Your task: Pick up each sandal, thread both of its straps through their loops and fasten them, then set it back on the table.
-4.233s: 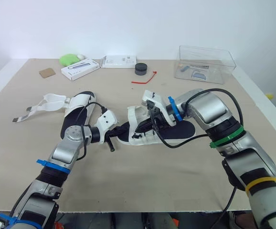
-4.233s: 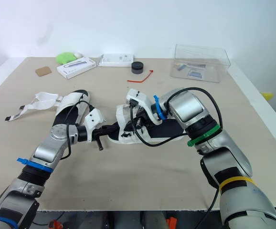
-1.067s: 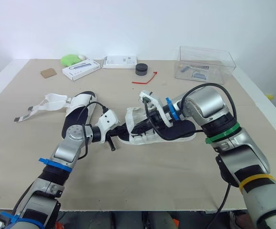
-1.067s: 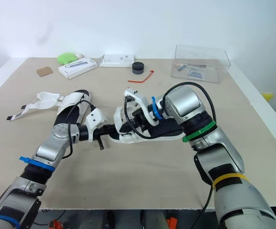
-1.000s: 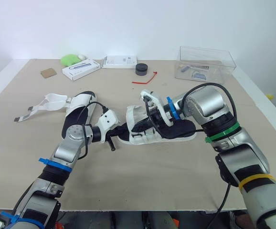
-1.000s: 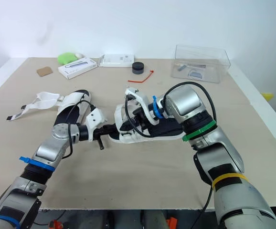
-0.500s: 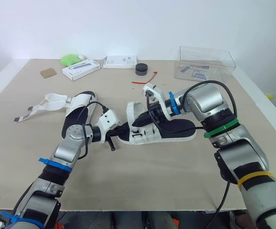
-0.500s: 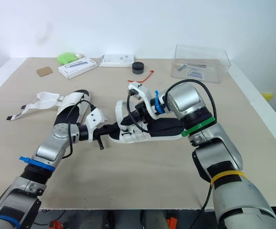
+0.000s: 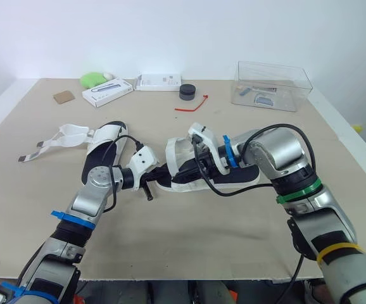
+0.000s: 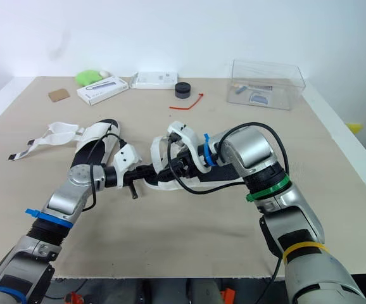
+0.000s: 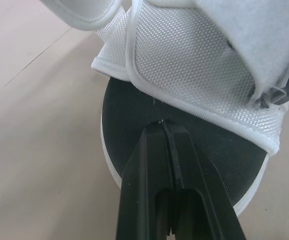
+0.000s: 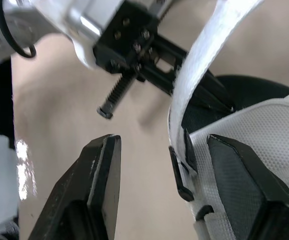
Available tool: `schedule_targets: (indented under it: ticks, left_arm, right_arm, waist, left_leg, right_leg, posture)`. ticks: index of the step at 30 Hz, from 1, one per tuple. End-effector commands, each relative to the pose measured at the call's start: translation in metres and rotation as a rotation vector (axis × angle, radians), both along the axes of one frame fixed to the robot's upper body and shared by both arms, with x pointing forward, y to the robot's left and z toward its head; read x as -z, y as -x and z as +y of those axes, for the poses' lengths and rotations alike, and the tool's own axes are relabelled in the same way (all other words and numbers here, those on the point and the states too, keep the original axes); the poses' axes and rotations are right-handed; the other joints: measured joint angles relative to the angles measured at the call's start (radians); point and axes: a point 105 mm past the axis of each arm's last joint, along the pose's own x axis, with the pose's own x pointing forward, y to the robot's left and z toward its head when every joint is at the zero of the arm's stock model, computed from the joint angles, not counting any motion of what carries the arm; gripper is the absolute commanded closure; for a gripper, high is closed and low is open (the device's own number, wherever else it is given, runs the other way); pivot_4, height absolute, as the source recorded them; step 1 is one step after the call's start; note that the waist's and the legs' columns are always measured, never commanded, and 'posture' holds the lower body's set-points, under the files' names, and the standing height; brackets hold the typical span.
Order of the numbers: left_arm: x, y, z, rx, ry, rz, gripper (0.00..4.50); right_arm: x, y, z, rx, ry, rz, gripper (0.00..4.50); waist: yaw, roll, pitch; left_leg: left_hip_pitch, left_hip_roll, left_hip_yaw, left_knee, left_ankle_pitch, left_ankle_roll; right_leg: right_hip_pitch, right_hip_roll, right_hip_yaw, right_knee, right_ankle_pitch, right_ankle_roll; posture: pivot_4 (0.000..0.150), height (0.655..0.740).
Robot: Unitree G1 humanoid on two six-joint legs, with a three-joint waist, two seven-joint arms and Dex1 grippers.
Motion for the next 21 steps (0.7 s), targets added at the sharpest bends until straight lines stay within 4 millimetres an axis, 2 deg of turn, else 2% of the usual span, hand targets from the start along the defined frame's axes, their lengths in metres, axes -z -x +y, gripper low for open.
schedule_targets:
  ticks: [1,4,5,12,21]
  left_arm:
    - [0.033,0.006,0.006,-0.022,-0.07,0.106,4.5]
    - [0.032,0.006,0.005,-0.023,-0.068,0.105,4.5]
    - [0.033,0.006,0.005,-0.023,-0.068,0.106,4.5]
    - [0.034,0.009,0.007,-0.03,-0.065,0.109,4.5]
    - [0.036,0.011,0.005,-0.03,-0.063,0.112,4.5]
  right_arm:
    - [-0.013,0.0,0.003,0.011,-0.045,-0.026,2.7]
    - [-0.013,-0.004,0.004,0.035,-0.056,-0.01,4.16]
    - [-0.012,-0.005,0.004,0.039,-0.054,-0.007,4.46]
    - [-0.005,-0.006,0.002,0.054,-0.033,0.029,4.46]
    - [-0.021,-0.009,-0.006,0.138,-0.086,0.285,4.46]
  waist:
    - [0.0,0.0,0.0]
    - [0.0,0.0,0.0]
    - [0.0,0.0,0.0]
    - [0.0,0.0,0.0]
    - [-0.001,0.0,0.0]
  left_leg:
    - [0.0,0.0,0.0,0.0,0.0,0.0]
    - [0.0,0.0,0.0,0.0,0.0,0.0]
    - [0.0,0.0,0.0,0.0,0.0,0.0]
    - [0.0,0.0,0.0,0.0,0.0,0.0]
    - [0.0,0.0,0.0,-0.001,0.0,0.0]
  right_leg:
    - [0.0,0.0,0.0,0.0,0.0,0.0]
    - [0.0,0.0,0.0,0.0,0.0,0.0]
    - [0.0,0.0,0.0,0.0,0.0,0.0]
    - [0.0,0.0,0.0,0.0,0.0,0.0]
    - [0.0,0.0,0.0,-0.001,0.0,0.0]
  posture:
    - [0.15,0.74]
    - [0.15,0.74]
    - [0.15,0.74]
    - [0.15,0.74]
    - [0.15,0.74]
